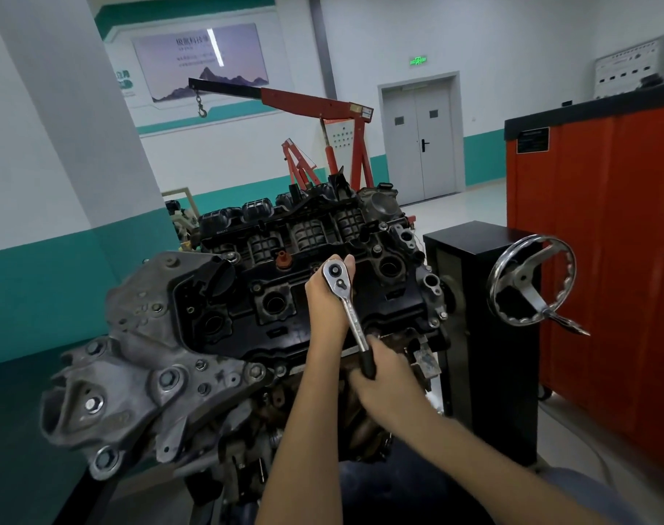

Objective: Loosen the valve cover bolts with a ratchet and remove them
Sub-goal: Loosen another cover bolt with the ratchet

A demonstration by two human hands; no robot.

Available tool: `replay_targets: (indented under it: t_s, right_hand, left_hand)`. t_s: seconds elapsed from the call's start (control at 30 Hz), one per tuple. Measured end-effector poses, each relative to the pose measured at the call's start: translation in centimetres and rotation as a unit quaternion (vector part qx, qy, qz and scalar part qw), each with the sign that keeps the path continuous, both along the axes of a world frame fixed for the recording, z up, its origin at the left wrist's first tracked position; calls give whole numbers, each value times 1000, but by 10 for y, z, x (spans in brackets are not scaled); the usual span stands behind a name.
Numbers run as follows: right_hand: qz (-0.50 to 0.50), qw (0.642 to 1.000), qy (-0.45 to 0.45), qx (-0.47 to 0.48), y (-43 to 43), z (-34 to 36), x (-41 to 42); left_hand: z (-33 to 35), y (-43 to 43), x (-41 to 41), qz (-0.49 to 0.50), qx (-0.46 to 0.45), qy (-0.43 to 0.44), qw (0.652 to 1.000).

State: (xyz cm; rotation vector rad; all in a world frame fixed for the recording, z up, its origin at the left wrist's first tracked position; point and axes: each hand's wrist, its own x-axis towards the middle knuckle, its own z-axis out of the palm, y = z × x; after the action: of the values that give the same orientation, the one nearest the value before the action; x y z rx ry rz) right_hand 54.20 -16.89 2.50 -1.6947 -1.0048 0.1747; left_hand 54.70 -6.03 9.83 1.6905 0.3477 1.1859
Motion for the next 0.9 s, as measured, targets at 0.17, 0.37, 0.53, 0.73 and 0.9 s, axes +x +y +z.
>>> replay_targets:
  t_s: [0.17,0.37,0.53,0.73,0.9]
  right_hand:
    - [43,965,-206,-158,-47,40,77]
    - [16,956,-246,-161,-47,57,92]
    - [1,999,-15,-28,-24,-2,13]
    - [-18,997,-48,-57,-25,8,24]
    - [-64,935,-281,-208,-45,66,92]
  left_hand:
    - [-3,10,-3,-22,99,67,993]
    - [-1,6,5,-13,51,24,998]
    - [-2,-9,12,23,39,-46,998]
    - [-4,0,6,19,93,-2,995]
    - [-1,9,-1,17,154,50,987]
